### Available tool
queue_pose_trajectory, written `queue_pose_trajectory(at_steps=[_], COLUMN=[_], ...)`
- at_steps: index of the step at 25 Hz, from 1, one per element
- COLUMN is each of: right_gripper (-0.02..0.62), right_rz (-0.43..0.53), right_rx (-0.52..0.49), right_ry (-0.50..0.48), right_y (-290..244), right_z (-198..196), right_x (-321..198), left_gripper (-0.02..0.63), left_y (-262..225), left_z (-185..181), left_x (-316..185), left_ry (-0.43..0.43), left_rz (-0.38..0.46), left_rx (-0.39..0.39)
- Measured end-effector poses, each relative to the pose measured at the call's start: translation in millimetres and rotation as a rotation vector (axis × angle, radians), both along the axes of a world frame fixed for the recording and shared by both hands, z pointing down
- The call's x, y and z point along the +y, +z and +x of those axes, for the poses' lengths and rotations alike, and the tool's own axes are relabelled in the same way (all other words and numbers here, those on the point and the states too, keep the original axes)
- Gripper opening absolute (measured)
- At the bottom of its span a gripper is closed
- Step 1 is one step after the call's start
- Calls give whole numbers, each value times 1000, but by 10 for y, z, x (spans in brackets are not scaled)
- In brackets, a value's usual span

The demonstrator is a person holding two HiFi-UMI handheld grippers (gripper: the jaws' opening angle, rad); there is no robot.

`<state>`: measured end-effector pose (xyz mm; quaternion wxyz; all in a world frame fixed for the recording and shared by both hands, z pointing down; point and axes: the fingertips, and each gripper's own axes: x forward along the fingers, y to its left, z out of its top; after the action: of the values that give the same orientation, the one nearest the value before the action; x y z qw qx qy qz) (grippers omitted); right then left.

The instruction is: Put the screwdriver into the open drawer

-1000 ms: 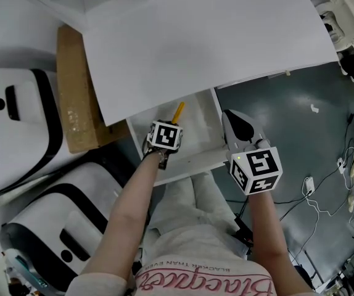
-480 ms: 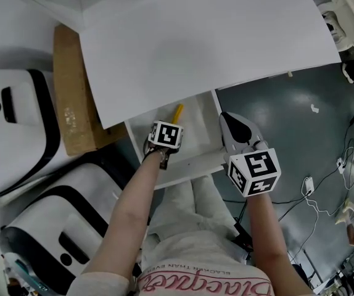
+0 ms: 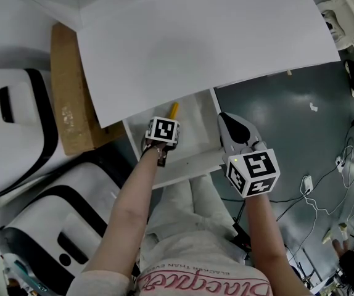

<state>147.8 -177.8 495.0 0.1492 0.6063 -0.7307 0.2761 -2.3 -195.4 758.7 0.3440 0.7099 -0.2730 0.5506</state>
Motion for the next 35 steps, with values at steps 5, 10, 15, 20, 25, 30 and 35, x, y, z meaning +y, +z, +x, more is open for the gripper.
queue_pose_trajectory(at_steps=[5,10,15,20,25,30,35], right_gripper=[2,2,2,2,2,2,2], right_rz=[-6,-6,6,19,31,45,70], right_rx=[0,-1,2,2,-15,-39,-32], right_ry=[7,11,14,26,32,36,30], right_y=[10,4,-85,-185,-256,-356,-477], right_z=[17,17,25,59,63,30,-20], right_x=[18,23,31,40,72,84,55], left_gripper=[110,156,216,307,334,339,322], left_y=[23,17,-80,-173,-302,-489,-631], left_z=[8,62,134,144,150,135,78], left_x=[-4,18,61,35,40,76,102], left_ry=[-7,-11,-27,-62,-61,-79,-78], left_rz=[-6,-26,-41,-26,-3,13,30], left_rx=[8,37,75,86,98,130,146])
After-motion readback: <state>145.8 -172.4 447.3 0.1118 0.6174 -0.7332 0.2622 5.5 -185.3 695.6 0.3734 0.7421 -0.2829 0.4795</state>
